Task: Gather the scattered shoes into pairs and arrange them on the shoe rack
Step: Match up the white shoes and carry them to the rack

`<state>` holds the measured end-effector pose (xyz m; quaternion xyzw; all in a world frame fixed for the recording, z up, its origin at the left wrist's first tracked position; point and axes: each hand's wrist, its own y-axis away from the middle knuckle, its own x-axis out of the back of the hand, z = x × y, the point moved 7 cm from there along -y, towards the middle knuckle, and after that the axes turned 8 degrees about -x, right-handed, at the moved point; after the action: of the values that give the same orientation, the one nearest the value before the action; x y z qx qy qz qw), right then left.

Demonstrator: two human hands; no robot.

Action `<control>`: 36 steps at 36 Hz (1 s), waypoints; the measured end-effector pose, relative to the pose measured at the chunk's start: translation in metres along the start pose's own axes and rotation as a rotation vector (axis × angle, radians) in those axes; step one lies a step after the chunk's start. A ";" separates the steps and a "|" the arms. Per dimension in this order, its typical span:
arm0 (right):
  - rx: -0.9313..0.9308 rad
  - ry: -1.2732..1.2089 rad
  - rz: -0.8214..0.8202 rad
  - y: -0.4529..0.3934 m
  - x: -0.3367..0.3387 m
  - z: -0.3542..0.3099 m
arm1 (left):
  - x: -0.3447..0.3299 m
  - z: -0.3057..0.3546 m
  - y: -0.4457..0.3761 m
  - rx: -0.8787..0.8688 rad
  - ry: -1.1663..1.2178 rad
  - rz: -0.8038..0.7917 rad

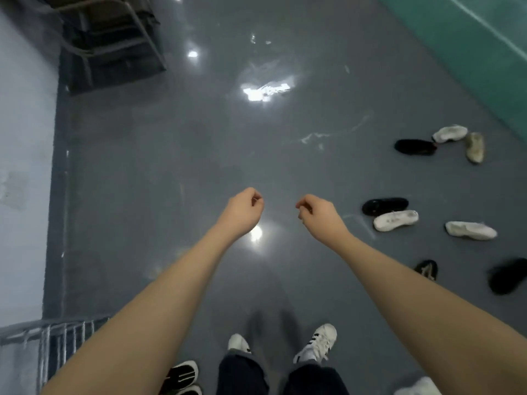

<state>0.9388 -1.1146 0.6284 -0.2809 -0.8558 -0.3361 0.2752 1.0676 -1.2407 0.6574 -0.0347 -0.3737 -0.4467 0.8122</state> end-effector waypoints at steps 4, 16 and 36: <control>-0.061 -0.052 0.094 -0.005 0.065 0.053 | -0.047 0.072 -0.028 -0.092 -0.027 -0.079; -0.187 -0.218 0.267 -0.030 0.228 0.198 | -0.180 0.240 -0.098 -0.250 -0.146 -0.225; -0.481 -0.373 0.530 -0.088 0.380 0.325 | -0.317 0.403 -0.232 -0.462 -0.205 -0.523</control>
<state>0.5264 -0.8187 0.6395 -0.6043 -0.6859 -0.3877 0.1186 0.5586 -1.0002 0.6801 -0.1651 -0.3385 -0.7063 0.5994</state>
